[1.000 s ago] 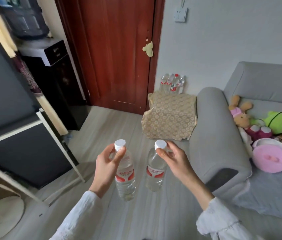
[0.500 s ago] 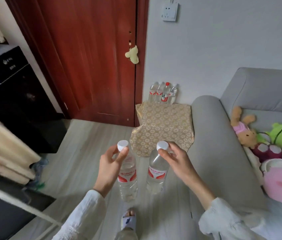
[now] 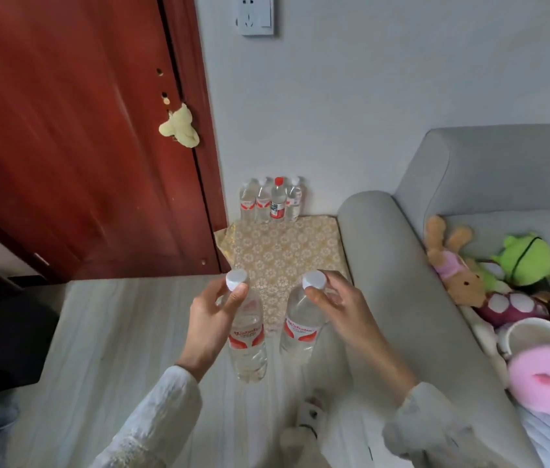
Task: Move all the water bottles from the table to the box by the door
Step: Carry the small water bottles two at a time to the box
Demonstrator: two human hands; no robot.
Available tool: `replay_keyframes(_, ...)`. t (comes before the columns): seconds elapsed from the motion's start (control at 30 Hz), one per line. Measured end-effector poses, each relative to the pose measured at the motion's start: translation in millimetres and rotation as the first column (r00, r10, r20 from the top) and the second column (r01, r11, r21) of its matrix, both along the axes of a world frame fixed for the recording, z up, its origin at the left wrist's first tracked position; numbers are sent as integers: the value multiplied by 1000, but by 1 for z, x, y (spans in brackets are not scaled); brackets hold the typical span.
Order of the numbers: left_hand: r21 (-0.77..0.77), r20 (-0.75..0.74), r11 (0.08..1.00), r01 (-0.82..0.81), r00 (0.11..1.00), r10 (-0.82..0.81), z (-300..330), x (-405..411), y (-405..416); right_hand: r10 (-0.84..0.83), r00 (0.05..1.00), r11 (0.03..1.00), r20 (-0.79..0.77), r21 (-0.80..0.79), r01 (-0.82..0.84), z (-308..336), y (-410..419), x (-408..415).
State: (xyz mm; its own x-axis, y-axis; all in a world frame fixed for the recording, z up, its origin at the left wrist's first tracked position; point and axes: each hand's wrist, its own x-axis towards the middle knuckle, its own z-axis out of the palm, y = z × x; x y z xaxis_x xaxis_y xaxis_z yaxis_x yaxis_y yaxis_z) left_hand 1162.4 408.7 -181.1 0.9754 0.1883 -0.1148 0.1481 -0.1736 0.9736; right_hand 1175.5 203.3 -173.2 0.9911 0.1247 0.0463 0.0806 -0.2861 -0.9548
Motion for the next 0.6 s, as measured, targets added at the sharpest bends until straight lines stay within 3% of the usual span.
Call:
replay_keyframes(0.23,32,-4,999,41,999,-41,-8,117,-57,5,1000,999,-19,-41,-6,-19,-56,122)
replay_keyframes(0.47,270,-5,954,131,991,-135,-12,220,-108,32,999,991,-38,-128,-37,-28,-106,234)
replay_keyframes(0.6,325,-53,927,190,982,-182,-24,282,-124,29,998,973,-49,-228,-40,-39,-125,292)
